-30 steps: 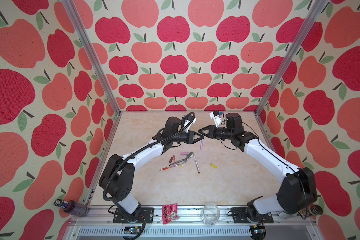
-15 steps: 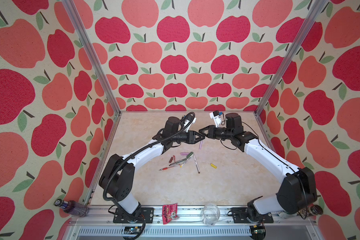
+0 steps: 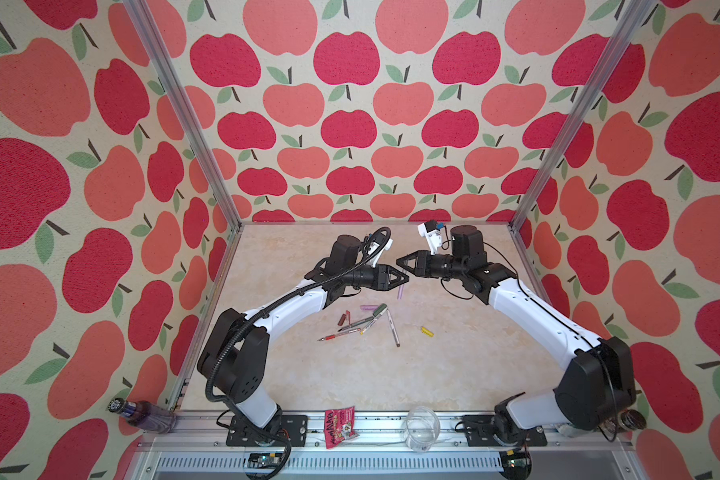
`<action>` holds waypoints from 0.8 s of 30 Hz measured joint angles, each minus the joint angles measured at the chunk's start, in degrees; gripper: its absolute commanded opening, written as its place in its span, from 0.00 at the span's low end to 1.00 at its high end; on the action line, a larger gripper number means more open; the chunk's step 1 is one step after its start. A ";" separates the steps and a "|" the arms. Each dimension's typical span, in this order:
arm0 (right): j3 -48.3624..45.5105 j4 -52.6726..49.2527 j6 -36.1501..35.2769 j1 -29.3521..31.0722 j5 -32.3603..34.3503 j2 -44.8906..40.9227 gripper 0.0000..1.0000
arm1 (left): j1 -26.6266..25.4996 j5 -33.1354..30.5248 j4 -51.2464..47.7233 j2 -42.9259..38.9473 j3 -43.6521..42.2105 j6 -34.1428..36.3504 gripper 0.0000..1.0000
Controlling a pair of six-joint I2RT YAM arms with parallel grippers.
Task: Insert the pens into the pen caps
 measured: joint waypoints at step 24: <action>-0.22 -3.80 -2.67 0.17 3.08 -3.45 0.43 | 5.62 -7.96 -9.66 -6.36 -3.87 1.68 0.00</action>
